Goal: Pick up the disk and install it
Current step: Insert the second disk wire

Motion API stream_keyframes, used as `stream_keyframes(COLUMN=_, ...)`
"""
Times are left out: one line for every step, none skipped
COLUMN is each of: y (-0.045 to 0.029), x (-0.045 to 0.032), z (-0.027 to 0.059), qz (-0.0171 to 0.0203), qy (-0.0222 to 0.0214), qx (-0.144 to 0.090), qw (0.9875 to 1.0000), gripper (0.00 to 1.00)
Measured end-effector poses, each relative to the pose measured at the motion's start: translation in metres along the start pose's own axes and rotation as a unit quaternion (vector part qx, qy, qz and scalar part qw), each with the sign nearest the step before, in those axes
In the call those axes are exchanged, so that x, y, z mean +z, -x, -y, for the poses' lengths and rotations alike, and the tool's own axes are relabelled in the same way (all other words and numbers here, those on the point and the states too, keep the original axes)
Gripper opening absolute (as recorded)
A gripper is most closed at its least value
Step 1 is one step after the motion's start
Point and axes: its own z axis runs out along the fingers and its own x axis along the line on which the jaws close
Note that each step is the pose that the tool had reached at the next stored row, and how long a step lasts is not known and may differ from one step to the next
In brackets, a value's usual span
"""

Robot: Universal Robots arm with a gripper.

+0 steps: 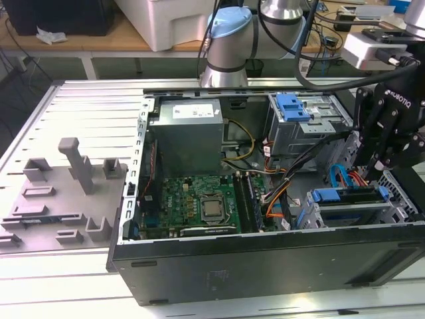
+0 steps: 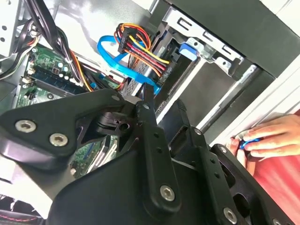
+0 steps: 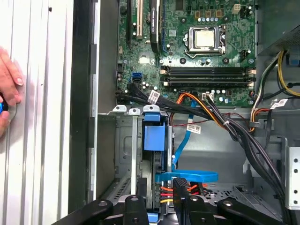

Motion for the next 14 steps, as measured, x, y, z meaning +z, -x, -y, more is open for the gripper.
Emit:
stream_keyframes(y=0.0000, x=0.0000, z=0.0000, qz=0.0002, qy=0.0000, qx=0.000, qw=1.0000, gripper=0.36)
stream_keyframes(y=0.0000, x=0.0000, z=0.0000, qz=0.0002, qy=0.0000, qx=0.000, qw=1.0000, gripper=0.36)
stream_keyframes(y=0.0000, x=-0.0002, z=0.0000, qz=0.0000, qy=0.0000, qx=0.000, qw=1.0000, gripper=0.36)
stream_keyframes(y=0.0000, x=-0.0003, z=0.0000, qz=0.0000, qy=0.0000, qx=0.000, qw=1.0000, gripper=0.36)
stream_keyframes(y=-0.0001, x=-0.0006, z=0.0000, qz=0.0000, qy=0.0000, qx=0.000, qw=1.0000, gripper=0.36)
stream_keyframes(y=-0.0002, x=-0.0018, z=-0.0001, qz=-0.0002, qy=0.0000, qx=0.000, qw=1.0000, gripper=0.36)
stream_keyframes(y=-0.0003, x=-0.0029, z=-0.0001, qz=-0.0001, qy=0.0000, qx=0.000, qw=1.0000, gripper=0.36)
stream_keyframes(y=-0.0006, x=-0.0055, z=-0.0002, qz=-0.0001, qy=0.0000, qx=0.000, qw=1.0000, gripper=0.36)
stream_keyframes(y=-0.0008, x=-0.0076, z=-0.0003, qz=0.0000, qy=0.0000, qx=0.000, qw=1.0000, gripper=0.36)
stream_keyframes(y=-0.0011, x=-0.0092, z=-0.0003, qz=0.0000, qy=0.0000, qx=0.000, qw=1.0000, gripper=0.36)
stream_keyframes(y=-0.0012, x=-0.0104, z=-0.0004, qz=0.0000, qy=0.0000, qx=0.000, qw=1.0000, gripper=0.36)
stream_keyframes(y=-0.0013, x=-0.0113, z=-0.0004, qz=0.0000, qy=0.0000, qx=0.000, qw=1.0000, gripper=0.36)
stream_keyframes(y=-0.0014, x=-0.0119, z=-0.0005, qz=0.0002, qy=0.0000, qx=0.000, qw=1.0000, gripper=0.36)
stream_keyframes(y=-0.0013, x=-0.0121, z=-0.0005, qz=0.0001, qy=0.0000, qx=0.000, qw=1.0000, gripper=0.36)
